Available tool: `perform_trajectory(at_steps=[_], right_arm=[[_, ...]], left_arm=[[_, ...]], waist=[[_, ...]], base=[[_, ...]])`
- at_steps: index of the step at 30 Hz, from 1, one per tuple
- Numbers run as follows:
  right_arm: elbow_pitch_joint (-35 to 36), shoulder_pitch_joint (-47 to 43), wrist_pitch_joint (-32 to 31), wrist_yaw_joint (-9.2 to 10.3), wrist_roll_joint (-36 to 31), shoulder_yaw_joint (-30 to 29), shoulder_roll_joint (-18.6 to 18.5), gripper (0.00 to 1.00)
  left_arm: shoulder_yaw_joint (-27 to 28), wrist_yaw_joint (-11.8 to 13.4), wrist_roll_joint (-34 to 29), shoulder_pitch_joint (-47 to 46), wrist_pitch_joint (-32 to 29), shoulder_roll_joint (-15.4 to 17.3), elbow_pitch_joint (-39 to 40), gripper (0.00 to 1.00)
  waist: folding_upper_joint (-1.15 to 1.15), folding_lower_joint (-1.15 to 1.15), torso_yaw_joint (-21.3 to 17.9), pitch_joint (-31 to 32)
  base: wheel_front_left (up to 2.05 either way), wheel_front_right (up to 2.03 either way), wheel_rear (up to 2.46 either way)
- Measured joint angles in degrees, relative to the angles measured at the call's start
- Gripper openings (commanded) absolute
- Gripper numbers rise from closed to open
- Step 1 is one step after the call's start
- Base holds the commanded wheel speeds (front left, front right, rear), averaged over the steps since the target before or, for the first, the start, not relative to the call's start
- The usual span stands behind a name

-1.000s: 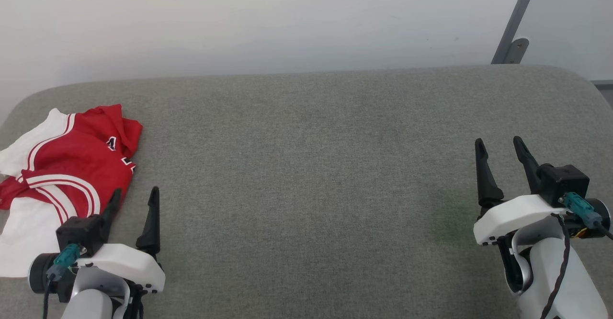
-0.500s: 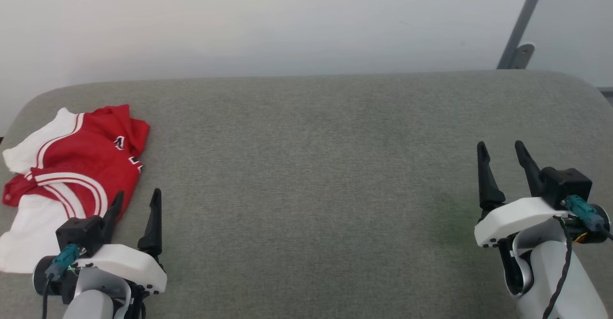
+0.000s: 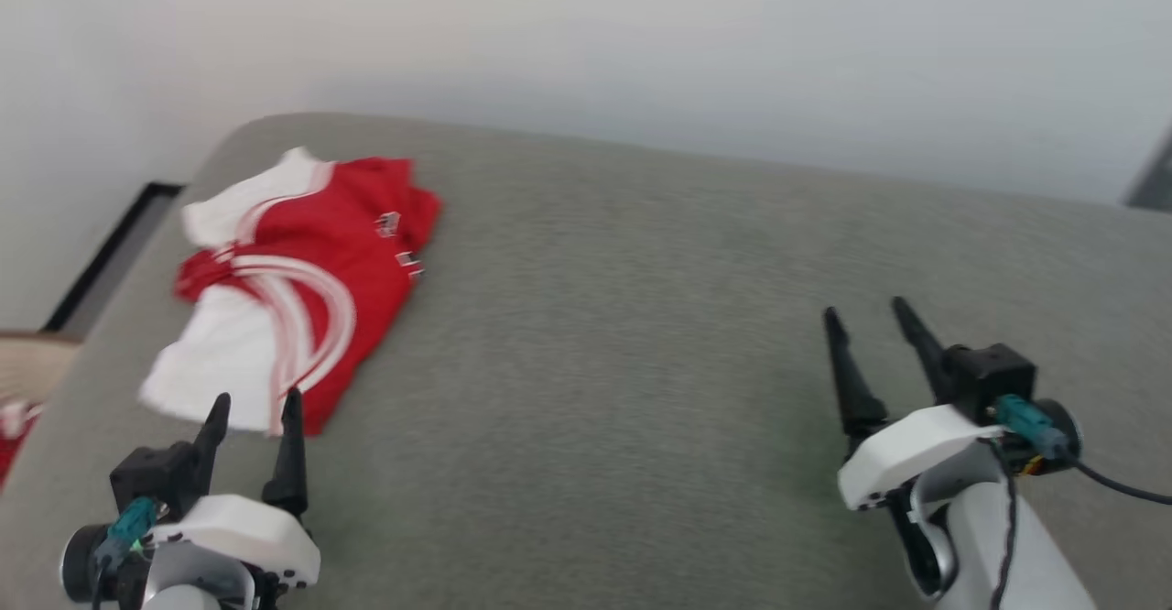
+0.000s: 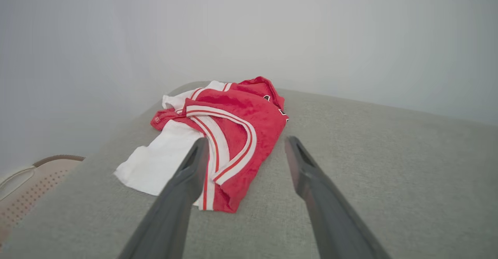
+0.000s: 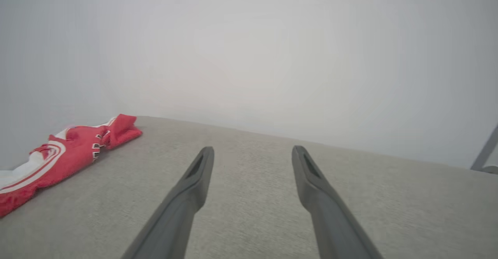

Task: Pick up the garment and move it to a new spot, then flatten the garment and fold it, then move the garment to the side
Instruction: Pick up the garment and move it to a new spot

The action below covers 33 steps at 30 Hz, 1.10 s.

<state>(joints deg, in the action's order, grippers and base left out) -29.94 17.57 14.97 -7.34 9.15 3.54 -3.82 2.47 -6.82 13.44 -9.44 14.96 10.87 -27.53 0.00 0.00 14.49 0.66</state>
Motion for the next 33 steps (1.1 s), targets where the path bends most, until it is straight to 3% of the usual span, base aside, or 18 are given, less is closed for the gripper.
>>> perform_trajectory(at_steps=[8,16,27,33], right_arm=[[-0.2,-0.4,0.0,0.00,2.7,4.3,0.7,1.00],[0.0,-0.4,0.0,0.00,7.0,9.6,1.0,1.00],[-1.0,2.1,0.0,-0.16,9.0,13.5,1.0,1.00],[0.3,1.2,0.0,-0.15,8.4,11.7,0.9,1.00]], left_arm=[[3.7,0.5,-1.6,2.9,0.0,-1.7,2.1,1.00],[7.7,1.3,-2.3,5.5,0.0,-3.5,5.2,1.00],[10.3,1.2,-3.3,7.9,0.0,-5.9,7.9,1.00],[7.2,-0.3,-2.2,1.9,0.0,-3.8,2.8,1.00]], waist=[[0.00,0.00,8.6,0.7],[0.00,0.00,14.3,1.1],[0.00,0.00,15.2,-0.2],[0.00,0.00,13.5,0.0]], base=[[0.00,0.00,0.00],[0.00,0.00,0.00],[0.00,0.00,0.00],[0.00,0.00,0.00]])
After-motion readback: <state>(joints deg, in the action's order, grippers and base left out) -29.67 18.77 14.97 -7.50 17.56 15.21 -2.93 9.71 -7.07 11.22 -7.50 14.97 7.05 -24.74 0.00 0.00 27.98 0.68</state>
